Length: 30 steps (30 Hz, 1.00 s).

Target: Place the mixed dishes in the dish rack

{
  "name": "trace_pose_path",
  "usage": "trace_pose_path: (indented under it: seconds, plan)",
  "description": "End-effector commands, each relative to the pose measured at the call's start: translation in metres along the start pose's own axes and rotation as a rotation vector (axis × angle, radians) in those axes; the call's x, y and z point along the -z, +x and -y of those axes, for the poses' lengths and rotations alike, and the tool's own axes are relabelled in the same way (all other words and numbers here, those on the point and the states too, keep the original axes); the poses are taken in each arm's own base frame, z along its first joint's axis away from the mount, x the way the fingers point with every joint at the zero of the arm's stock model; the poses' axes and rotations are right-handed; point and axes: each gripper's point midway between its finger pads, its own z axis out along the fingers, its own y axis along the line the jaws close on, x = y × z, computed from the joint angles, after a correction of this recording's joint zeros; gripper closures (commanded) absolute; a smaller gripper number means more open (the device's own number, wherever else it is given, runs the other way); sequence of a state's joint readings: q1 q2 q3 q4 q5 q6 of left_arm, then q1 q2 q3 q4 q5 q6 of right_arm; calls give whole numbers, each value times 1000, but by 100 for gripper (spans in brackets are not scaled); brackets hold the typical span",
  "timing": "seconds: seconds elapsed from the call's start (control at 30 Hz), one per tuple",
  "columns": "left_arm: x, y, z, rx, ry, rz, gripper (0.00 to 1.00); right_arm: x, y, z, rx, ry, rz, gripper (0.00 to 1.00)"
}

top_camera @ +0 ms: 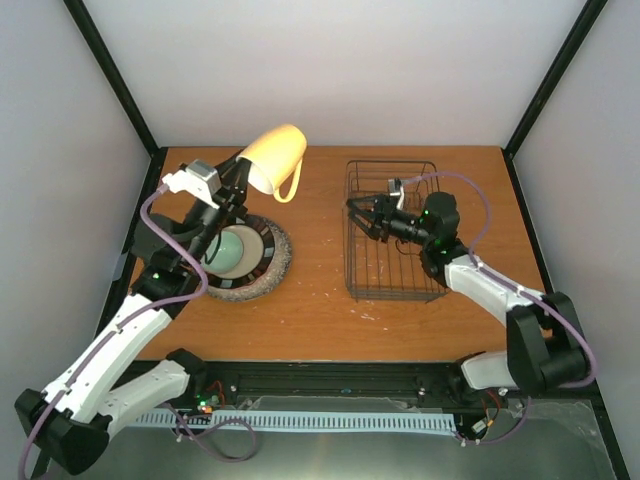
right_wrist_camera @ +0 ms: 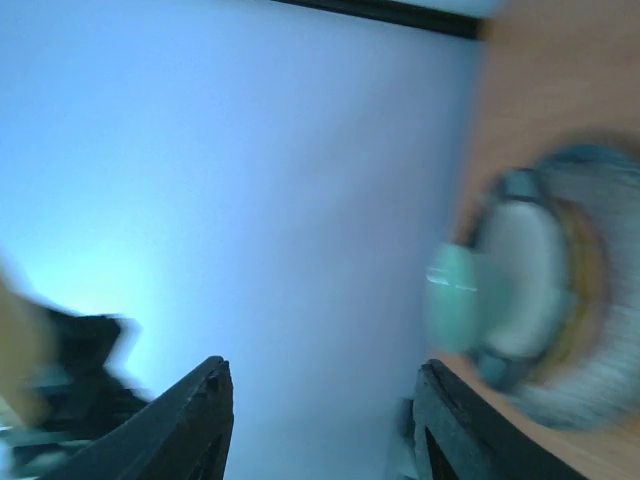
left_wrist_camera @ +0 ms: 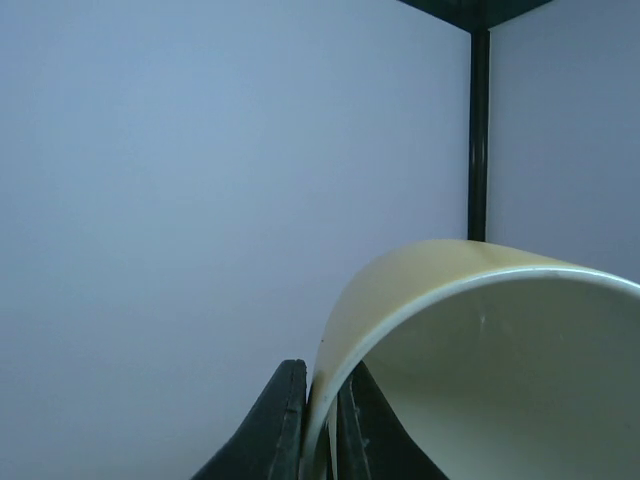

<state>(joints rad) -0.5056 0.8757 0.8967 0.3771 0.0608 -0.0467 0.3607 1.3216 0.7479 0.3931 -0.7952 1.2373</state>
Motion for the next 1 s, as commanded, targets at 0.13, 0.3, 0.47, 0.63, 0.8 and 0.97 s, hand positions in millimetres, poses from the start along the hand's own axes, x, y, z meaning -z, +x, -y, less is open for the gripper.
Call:
trace_pose_path:
  seconds: [0.13, 0.3, 0.47, 0.63, 0.8, 0.97]
  plan:
    - [-17, 5, 10, 152, 64, 89, 99, 26, 35, -163, 158, -758, -169, 68]
    - [-26, 6, 8, 163, 55, 89, 99, 11, 59, -168, 212, -777, -243, 67]
    - [-31, 7, 6, 166, 50, 98, 99, 1, 66, -162, 202, -769, -269, 64]
    - [-35, 9, 8, 181, 61, 98, 99, -6, 64, -156, 184, -755, -273, 63]
    - [-33, 1, 8, 182, 63, 103, 99, -6, 64, -155, 220, -759, -258, 62]
    - [-28, 6, 13, 215, 88, 80, 99, -12, 60, -160, 236, -771, -264, 62]
